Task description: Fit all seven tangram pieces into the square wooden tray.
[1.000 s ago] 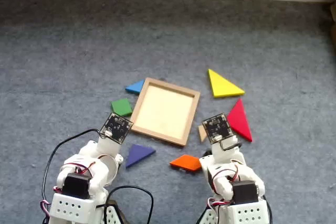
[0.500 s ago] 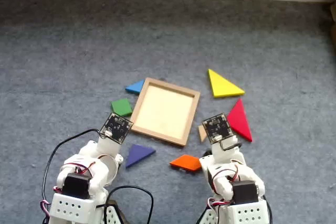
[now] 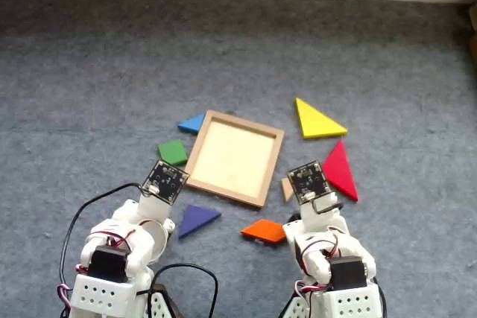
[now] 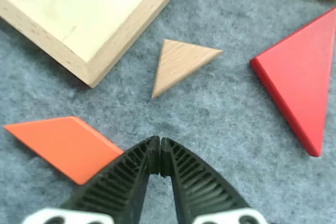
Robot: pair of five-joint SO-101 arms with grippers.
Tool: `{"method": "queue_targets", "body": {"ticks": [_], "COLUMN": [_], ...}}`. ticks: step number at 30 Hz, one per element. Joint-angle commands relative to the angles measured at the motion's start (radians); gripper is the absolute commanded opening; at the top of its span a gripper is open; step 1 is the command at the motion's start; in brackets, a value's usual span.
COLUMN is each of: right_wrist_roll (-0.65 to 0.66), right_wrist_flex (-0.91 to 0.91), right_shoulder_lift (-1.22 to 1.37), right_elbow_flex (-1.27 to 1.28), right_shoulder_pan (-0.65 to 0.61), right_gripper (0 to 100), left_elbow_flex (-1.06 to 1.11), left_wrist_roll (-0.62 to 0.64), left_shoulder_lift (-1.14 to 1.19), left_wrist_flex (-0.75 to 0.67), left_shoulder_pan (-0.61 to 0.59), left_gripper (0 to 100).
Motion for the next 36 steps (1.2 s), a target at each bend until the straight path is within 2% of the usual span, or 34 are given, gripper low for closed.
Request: {"method": "queue_targets", "body": {"ticks": [1,8,15,19,24,28,33,36], "right_wrist_roll": [-0.002,-0.002,0.032,0.170,0.189,0.190,0.184,0.152], "right_wrist_flex": [0.008,-0.005,-0.188,-0.189,-0.189,-0.191,-0.189,-0.171], "right_shoulder_lift": [-0.005,-0.007,0.002,0.004,0.025,0.234,0.661,0.915], "right_elbow_flex": [0.147,0.143,-0.065,-0.188,-0.346,-0.487,-0.733,-0.843], "right_shoulder_pan": [0.012,0.022,0.254,0.254,0.243,0.243,0.243,0.243], "right_gripper": [3.0,3.0,3.1,3.1,3.1,3.1,3.3,7.7], "left_elbow_flex": [0.019,0.019,0.019,0.019,0.019,0.019,0.019,0.019], "left_wrist_roll": [-0.005,-0.005,-0.005,-0.005,-0.005,-0.005,-0.005,-0.005], "left_shoulder_lift": [-0.028,-0.028,-0.028,-0.028,-0.028,-0.028,-0.028,-0.028], "left_wrist_flex": [0.005,0.005,0.005,0.005,0.005,0.005,0.005,0.005], "left_shoulder_pan": [0.013,0.013,0.013,0.013,0.013,0.013,0.013,0.013], "left_gripper": [1,1,1,1,1,1,1,1]}}
